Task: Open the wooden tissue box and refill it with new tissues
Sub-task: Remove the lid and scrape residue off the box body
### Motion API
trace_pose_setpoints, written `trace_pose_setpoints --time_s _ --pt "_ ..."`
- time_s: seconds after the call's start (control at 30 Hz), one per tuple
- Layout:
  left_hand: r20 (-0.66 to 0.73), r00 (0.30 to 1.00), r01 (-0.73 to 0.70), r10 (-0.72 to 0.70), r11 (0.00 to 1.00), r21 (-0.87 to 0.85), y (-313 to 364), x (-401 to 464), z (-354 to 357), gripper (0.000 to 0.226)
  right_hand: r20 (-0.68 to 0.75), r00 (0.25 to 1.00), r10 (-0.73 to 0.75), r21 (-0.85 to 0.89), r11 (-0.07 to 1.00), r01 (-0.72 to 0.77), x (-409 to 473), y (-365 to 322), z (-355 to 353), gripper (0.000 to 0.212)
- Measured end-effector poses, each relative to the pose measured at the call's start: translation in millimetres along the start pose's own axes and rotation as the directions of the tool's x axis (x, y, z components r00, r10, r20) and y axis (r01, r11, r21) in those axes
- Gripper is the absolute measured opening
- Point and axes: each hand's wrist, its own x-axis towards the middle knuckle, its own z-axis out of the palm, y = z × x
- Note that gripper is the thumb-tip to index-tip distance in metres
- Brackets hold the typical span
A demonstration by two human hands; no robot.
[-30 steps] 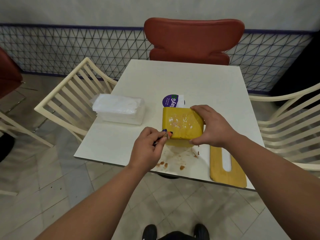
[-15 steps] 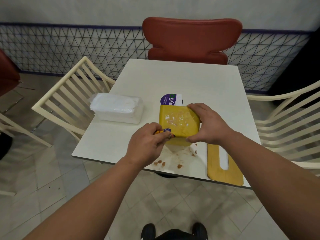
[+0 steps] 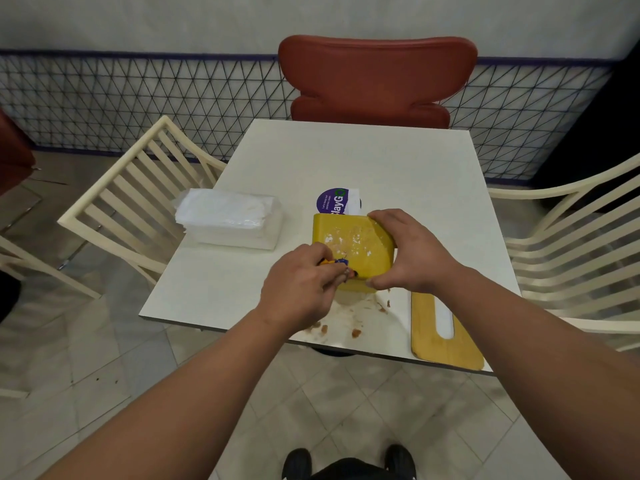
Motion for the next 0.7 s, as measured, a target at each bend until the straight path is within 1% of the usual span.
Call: trace_pose_setpoints --time_s 0.1,0.2,0.3,0.4,0.5,0.63,0.7 --pt "0.027 0.999 0.02 -0.02 1.0 -0.009 14.8 8.0 6.7 0.02 -0.004 1.0 -0.012 -0.002 1.0 0.012 0.4 0.5 1.3 0.111" --pt "0.054 0.998 0.015 -0.015 1.0 0.011 27.6 17.5 13.2 0.018 -0.015 1.0 -0.02 0.007 1.0 0.02 -0.4 1.3 1.3 0.108" --pt "0.065 0.998 0.015 -0.015 1.0 0.011 14.9 12.2 7.3 0.021 -0.026 1.0 -0.014 0.016 1.0 0.015 -1.4 1.9 1.1 0.108" --pt "0.047 0.998 0.044 -0.045 0.999 0.023 -5.6 0.6 -4.0 0.031 -0.016 1.0 -0.008 0.003 1.0 0.008 -0.7 2.3 0.3 0.11" --pt "0.029 0.997 0.07 -0.071 0.997 0.02 -9.5 -3.2 -5.2 0.032 -0.008 1.0 -0.006 -0.006 1.0 0.006 0.4 1.8 0.4 0.111" --pt "0.055 0.998 0.029 -0.029 1.0 -0.006 6.7 4.1 3.6 0.031 -0.009 1.0 -0.009 -0.015 1.0 0.009 0.6 1.4 0.4 0.11" --pt "0.057 0.998 0.011 -0.01 1.0 -0.014 3.9 4.6 3.6 0.032 -0.007 1.0 -0.008 -0.017 1.0 0.007 0.4 2.3 -0.5 0.11"
